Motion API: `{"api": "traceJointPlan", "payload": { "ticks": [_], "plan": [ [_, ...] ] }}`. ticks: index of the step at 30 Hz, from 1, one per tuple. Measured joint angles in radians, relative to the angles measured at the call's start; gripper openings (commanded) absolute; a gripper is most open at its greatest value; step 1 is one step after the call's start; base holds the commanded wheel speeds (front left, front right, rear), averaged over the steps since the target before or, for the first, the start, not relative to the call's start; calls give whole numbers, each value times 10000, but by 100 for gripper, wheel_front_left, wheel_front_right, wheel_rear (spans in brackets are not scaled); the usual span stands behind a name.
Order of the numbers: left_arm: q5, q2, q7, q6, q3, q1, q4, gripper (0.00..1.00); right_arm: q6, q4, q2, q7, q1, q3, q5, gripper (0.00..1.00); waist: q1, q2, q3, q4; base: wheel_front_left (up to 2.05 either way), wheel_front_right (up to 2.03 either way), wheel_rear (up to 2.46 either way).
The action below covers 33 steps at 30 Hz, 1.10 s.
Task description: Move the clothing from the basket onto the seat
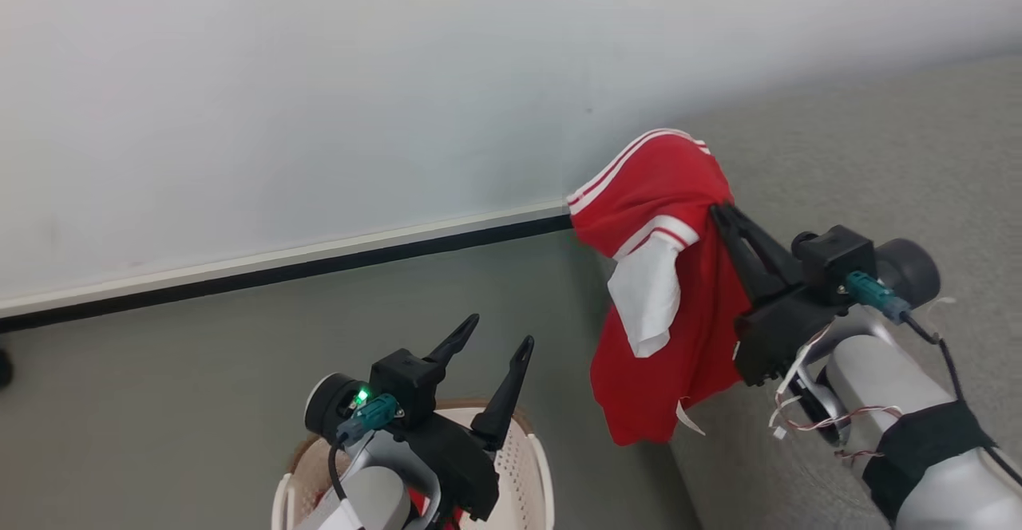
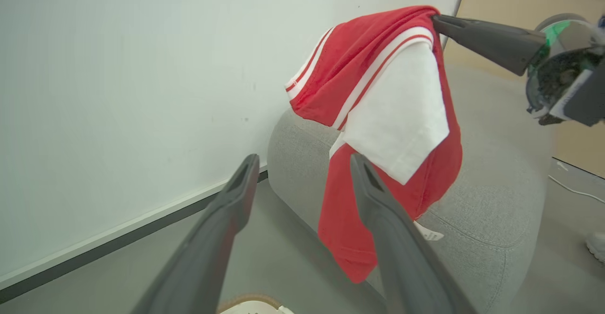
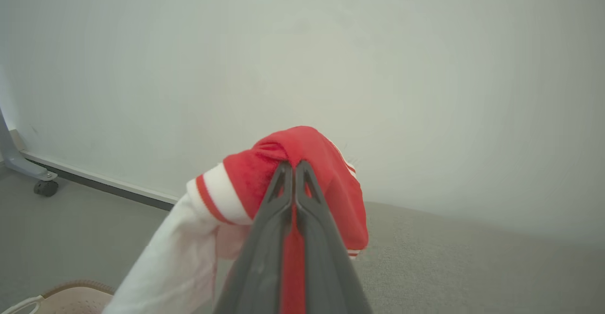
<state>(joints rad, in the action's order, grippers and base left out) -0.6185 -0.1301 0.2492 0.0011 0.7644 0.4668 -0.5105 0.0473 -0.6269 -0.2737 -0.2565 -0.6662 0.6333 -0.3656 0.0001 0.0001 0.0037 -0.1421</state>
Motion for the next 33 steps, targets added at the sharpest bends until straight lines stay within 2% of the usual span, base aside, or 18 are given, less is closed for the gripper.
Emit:
{"api": "traceJointPlan", "payload": {
  "ticks": [10, 16, 24, 33],
  "plan": [
    [236, 219, 4, 178, 12, 12, 435, 100, -117, 938, -617, 0, -195, -278, 203, 0, 0, 0, 333, -1212, 0, 0, 0],
    [583, 293, 4, 253, 157, 267, 596, 100, -102, 1348, -1068, -2, -891, -660, 318, 0, 1, 0, 863, -1621, 0, 0, 0],
    [857, 245, 6, 259, 290, 590, 871, 100, 33, 1308, -1778, 61, -2580, -1406, 297, 0, 1, 0, 1749, -1680, 0, 0, 0],
    [1371, -142, 6, 345, 320, 1081, 1519, 100, 96, 658, -2614, 577, -5002, -2155, 284, 0, 0, 1, 2889, -1306, 0, 0, 0]
  ]
}}
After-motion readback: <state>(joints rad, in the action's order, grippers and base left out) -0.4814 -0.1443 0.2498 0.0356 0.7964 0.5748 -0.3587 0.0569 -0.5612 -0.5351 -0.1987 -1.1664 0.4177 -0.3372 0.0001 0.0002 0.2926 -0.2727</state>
